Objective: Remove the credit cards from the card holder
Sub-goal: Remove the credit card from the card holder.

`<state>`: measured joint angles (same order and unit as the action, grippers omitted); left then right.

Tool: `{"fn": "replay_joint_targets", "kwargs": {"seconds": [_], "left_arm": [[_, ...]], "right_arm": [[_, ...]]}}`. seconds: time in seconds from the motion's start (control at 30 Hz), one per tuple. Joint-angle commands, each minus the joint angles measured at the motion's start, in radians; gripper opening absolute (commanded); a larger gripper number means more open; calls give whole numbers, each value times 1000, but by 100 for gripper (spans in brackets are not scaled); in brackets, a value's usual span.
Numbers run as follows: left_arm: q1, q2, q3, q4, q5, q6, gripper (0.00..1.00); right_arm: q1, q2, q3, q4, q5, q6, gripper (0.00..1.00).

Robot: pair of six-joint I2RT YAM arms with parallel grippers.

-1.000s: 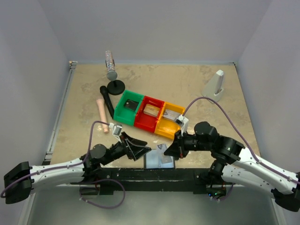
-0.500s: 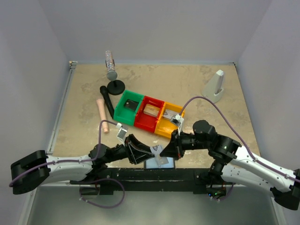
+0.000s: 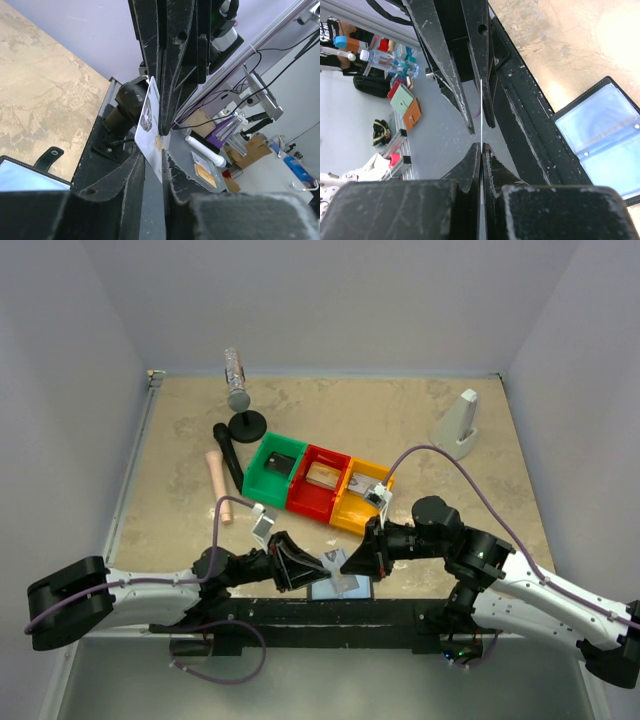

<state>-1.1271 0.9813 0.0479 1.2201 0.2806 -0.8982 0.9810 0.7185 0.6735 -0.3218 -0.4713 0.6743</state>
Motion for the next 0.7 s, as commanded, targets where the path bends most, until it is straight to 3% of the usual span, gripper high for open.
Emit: {"fn": "replay_joint_targets", "kwargs": {"seconds": [0.0, 0.2, 0.43, 0.6, 0.63, 0.67], "left_arm": [[1, 28, -68, 122, 34, -1, 20], [1, 59, -57, 148, 42, -8, 15], [1, 95, -28, 182, 52, -19, 1], [1, 128, -28, 228, 54, -39, 0], [1, 135, -29, 239, 52, -42, 0], [3, 138, -33, 246, 48, -44, 0]], "right_arm": [[-2, -13, 3, 41, -13, 7, 0], [-1, -11, 3, 40, -18, 7, 0], [-1, -13, -3, 40, -21, 7, 0], [-1, -21, -9, 38, -24, 14, 0], [-1, -21, -6, 26, -14, 16, 10], [-1, -21, -3, 11, -6, 16, 29]]}}
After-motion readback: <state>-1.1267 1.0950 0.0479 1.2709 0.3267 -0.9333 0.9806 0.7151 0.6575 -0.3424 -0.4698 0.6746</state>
